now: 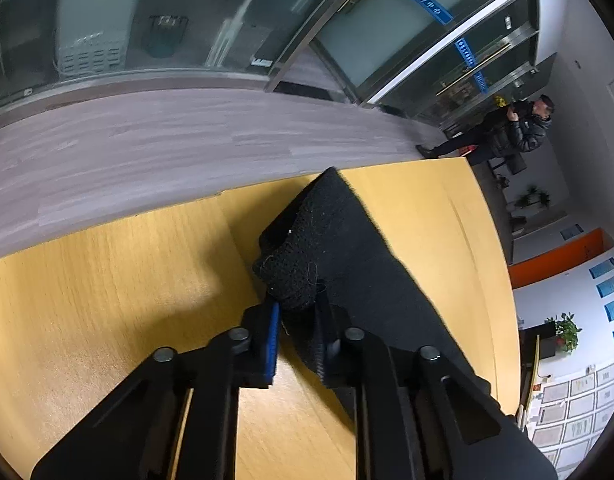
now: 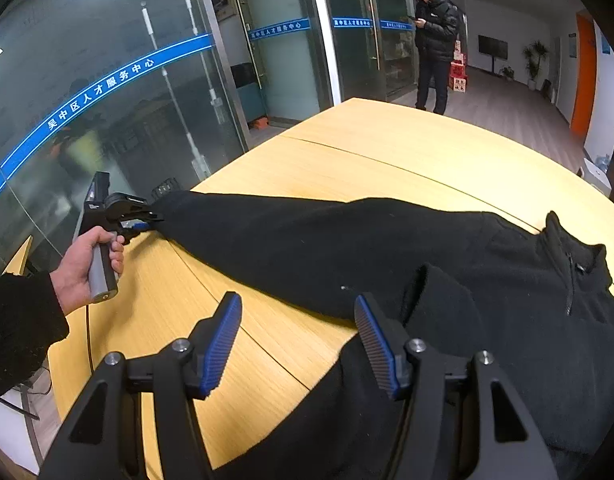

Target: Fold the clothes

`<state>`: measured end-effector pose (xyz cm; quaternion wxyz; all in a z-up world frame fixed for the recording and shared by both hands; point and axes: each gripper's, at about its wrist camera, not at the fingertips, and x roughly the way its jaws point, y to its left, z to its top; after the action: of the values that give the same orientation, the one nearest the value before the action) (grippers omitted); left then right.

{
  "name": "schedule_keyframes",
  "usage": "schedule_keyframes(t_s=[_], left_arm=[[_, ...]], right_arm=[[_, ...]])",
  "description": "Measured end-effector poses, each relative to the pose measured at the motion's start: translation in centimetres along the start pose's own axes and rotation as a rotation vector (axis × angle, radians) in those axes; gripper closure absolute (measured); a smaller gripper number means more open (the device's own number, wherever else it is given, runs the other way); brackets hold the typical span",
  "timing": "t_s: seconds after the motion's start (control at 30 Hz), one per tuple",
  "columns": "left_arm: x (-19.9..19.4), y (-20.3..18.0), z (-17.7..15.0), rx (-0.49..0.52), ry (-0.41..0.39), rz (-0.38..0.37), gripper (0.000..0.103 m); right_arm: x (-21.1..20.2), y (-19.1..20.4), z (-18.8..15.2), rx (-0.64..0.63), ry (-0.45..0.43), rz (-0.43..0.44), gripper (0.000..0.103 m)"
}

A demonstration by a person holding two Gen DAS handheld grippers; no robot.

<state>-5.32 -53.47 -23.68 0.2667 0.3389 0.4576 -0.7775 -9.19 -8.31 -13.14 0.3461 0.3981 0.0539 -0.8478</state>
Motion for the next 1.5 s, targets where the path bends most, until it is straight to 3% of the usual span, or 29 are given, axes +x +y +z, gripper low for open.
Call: schedule_keyframes(t_s=[0.17, 0.37, 0.57, 0.7, 0.9, 1.13, 1.3, 1.5], left_arm=[[-4.9, -4.2, -0.4, 0.056, -0.067, -0.089, 0.093], [-14.1, -14.0, -3.0, 0.203, -0.158, -0.264, 0.094], [-21.6, -24.2, -9.6, 0.352, -0.170, -0.439, 0.094], [-25.3, -30.9, -16.6, 0.465, -0.141, -0.534, 0.093], [-26.1, -38.8, -27.0, 0.579, -0.024, -0.629, 0.093], [-24.6, -45.4, -40.7, 0.703, 0.122, -0.666, 0.093], [-22.3, -46.8, -49.6, 0.759, 0.226, -0.624, 0.093], [-18.2, -47.5, -57.5, 0.829, 0.307, -0.552, 0.093]], right_arm=[[-1.7, -0.5, -0.3, 0.015, -0.028, -0.019, 0.041], [-5.6, -2.8, -0.7, 0.062, -0.102, -0.065, 0.041], [-11.4, -7.2, -2.5, 0.140, -0.195, -0.142, 0.041], [-15.8, -10.7, -5.2, 0.207, -0.233, -0.196, 0.041], [-22.7, -16.3, -10.3, 0.314, -0.272, -0.296, 0.041], [-29.5, -22.7, -17.1, 0.443, -0.290, -0.417, 0.041], [-32.0, -25.8, -21.2, 0.513, -0.273, -0.473, 0.041], [-32.4, -27.4, -24.1, 0.561, -0.247, -0.491, 0.041]])
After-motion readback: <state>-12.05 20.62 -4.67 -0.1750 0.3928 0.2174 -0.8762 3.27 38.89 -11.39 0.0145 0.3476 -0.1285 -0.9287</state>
